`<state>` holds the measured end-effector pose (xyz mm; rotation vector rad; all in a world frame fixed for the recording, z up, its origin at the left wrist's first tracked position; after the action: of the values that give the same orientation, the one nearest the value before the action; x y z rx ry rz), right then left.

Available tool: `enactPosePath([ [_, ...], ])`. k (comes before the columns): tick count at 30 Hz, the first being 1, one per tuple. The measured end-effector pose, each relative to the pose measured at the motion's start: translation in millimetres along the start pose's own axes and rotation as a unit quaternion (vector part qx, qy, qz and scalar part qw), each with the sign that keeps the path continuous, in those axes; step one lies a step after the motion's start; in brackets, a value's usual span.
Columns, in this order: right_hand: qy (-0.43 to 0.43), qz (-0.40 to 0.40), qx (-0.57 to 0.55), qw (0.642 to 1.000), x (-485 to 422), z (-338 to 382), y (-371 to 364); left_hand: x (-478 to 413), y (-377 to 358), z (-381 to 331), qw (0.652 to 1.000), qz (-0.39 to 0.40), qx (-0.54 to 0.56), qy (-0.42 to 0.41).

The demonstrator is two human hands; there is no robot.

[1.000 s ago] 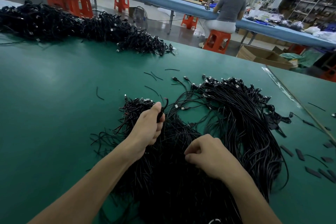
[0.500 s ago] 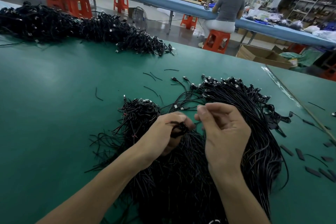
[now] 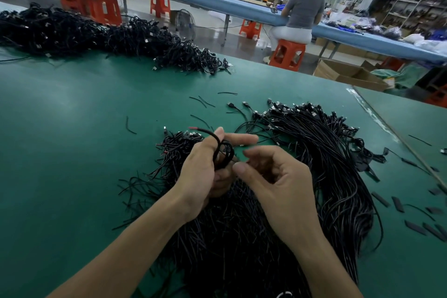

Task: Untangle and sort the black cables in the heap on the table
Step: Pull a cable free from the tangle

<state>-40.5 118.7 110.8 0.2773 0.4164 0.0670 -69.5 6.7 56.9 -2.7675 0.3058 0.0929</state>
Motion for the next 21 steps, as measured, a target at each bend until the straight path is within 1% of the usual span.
enactPosePath([
  [2,-0.006,0.012,0.019,1.000,1,-2,-2,0,0,-3,1.000,-0.006,-0.008,-0.019],
  [5,-0.012,0.007,0.033,0.999,-1,-6,-1,1,1,-7,0.999,-0.016,-0.032,-0.031],
  [6,-0.011,0.003,0.053,0.999,-1,-6,-1,2,2,-7,0.998,-0.021,-0.039,-0.034],
  [8,0.020,0.014,0.135,0.991,-2,1,-4,2,3,-4,0.998,-0.039,-0.050,-0.024],
  [10,0.090,0.048,0.245,0.964,-1,15,-14,3,5,1,0.997,-0.063,-0.054,-0.003],
  [12,0.163,0.078,0.335,0.925,3,27,-23,3,7,6,0.995,-0.081,-0.047,0.015],
  [15,0.239,0.103,0.402,0.878,8,36,-32,3,9,10,0.993,-0.100,-0.056,0.042],
  [17,0.276,0.118,0.434,0.849,12,38,-37,4,11,17,0.988,-0.110,-0.074,0.084],
  [19,0.318,0.139,0.454,0.821,17,42,-42,5,11,25,0.983,-0.092,-0.102,0.125],
  [21,0.358,0.168,0.467,0.791,22,48,-47,9,6,38,0.974,-0.033,-0.132,0.179],
])
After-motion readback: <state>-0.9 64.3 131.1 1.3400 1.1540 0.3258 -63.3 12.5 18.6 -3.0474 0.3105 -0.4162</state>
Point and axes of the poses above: each hand's wrist, its own x-axis away from the middle knuckle, its own y-axis out of the back of the hand, z = x × y, the point moved 10 cm from there along -x, towards the middle knuckle, and after that the axes turned 2 degrees about -x, right-handed, at the moved point
